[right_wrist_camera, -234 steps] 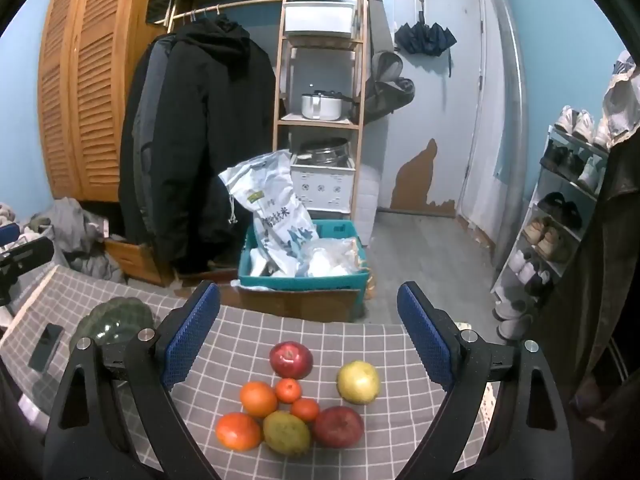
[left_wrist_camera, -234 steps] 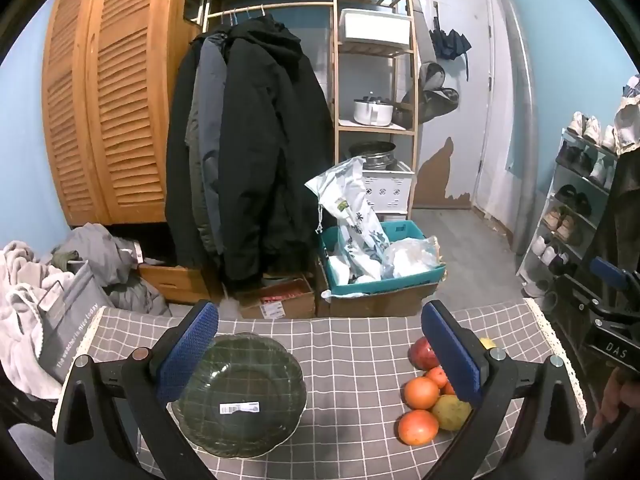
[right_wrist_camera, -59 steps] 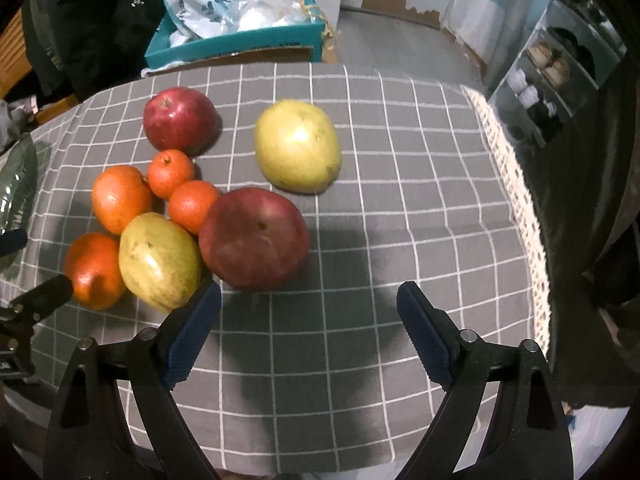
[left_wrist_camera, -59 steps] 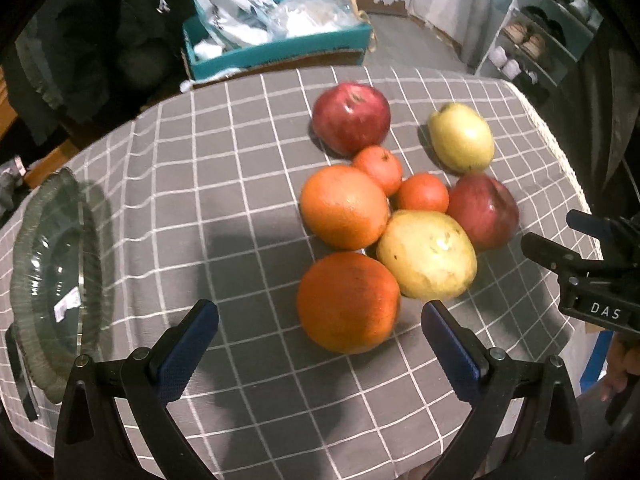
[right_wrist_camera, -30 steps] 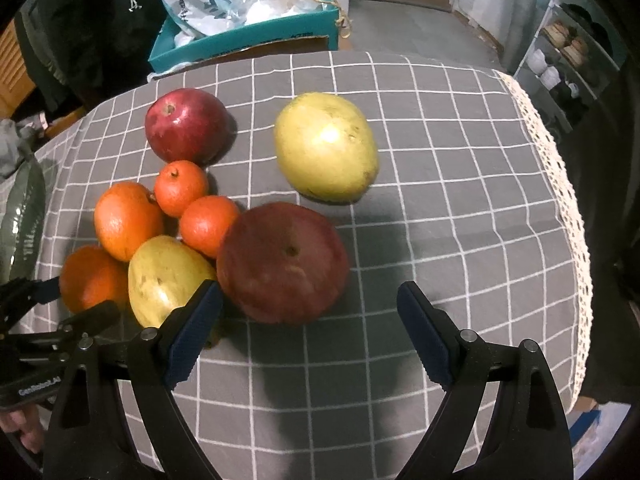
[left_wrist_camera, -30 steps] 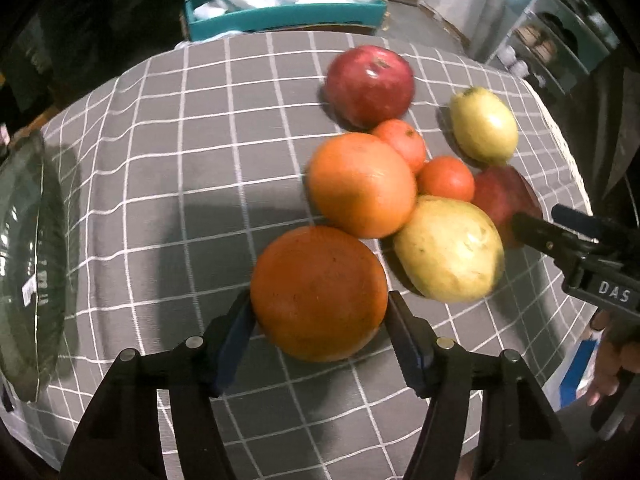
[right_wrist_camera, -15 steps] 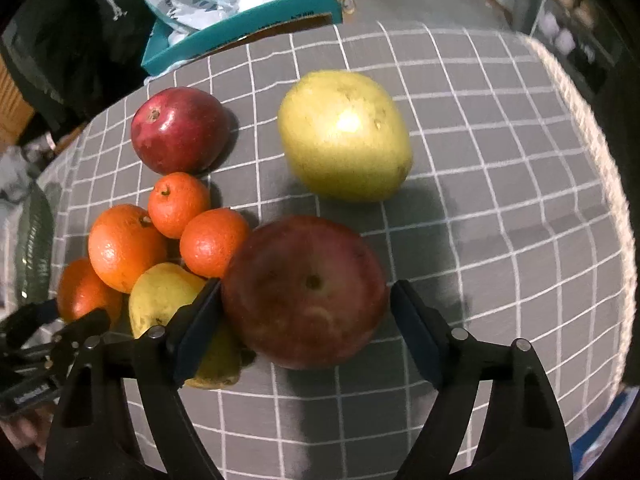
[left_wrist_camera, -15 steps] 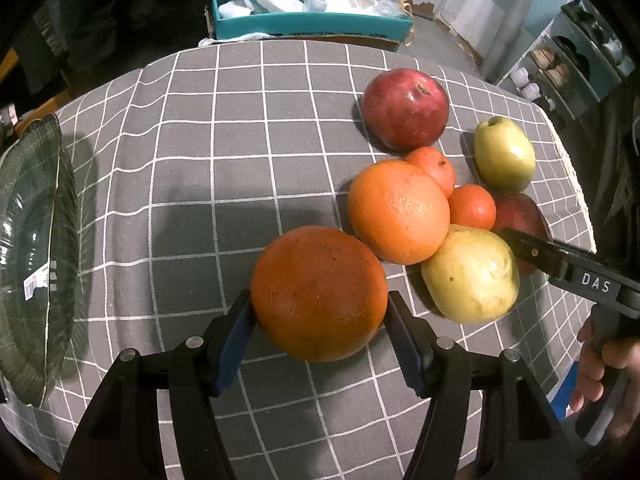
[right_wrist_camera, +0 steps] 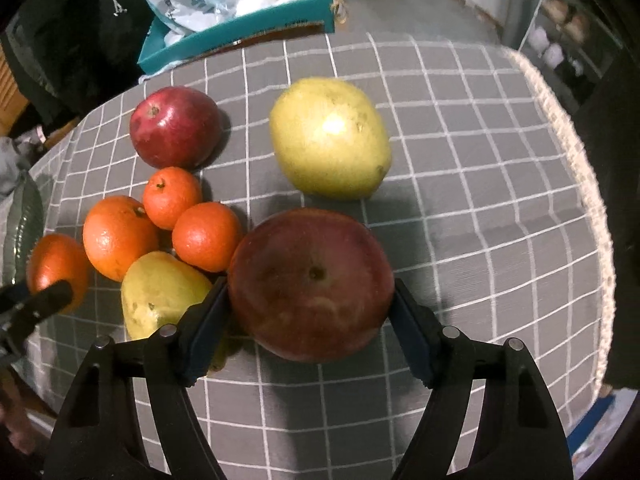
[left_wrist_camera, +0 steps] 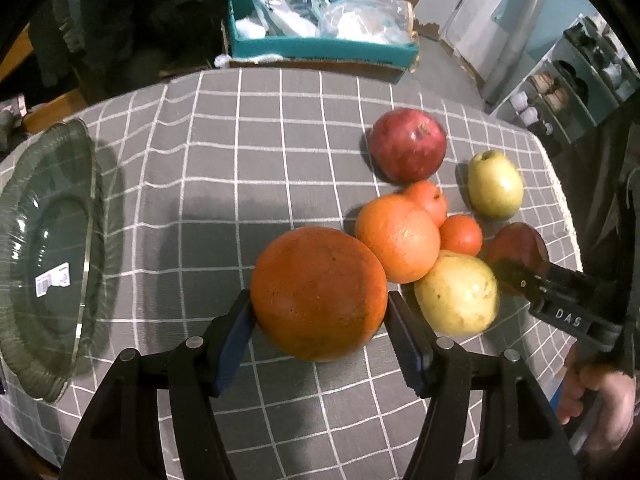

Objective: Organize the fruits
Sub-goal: 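Grasp the large orange with the left gripper while the right gripper grasps the red apple, then lift and carry the orange with the left gripper while the right carries the apple toward the bowl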

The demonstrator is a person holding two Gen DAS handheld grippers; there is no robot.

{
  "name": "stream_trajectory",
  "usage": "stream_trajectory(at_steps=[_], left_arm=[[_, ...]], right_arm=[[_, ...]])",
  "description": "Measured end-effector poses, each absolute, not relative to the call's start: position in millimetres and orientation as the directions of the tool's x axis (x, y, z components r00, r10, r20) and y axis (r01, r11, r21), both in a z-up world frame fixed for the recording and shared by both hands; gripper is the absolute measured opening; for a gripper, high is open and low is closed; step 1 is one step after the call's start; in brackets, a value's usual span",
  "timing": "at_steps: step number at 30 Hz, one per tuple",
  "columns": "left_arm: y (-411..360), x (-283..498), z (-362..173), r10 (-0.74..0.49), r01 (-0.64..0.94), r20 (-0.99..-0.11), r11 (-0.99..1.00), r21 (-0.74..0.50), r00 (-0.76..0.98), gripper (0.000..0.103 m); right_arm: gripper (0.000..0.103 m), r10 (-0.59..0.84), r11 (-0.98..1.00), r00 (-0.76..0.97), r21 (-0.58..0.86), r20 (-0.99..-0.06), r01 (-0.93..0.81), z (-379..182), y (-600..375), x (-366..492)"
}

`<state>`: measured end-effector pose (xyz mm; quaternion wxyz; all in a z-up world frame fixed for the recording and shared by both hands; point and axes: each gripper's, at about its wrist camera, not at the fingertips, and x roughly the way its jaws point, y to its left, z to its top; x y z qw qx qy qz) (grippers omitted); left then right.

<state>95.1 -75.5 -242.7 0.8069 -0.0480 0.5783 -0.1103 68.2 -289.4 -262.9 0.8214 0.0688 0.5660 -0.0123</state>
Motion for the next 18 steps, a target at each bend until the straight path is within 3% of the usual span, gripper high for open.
stream_trajectory(at_steps=[18], left_arm=[[-52.8,75.7,-174.9,-0.179,0.121,-0.854,0.983,-0.137,0.489,0.066]], right_arm=[[0.077,-0.031,0.999,0.580,-0.015,-0.814,0.032,-179.8,-270.3,47.0]])
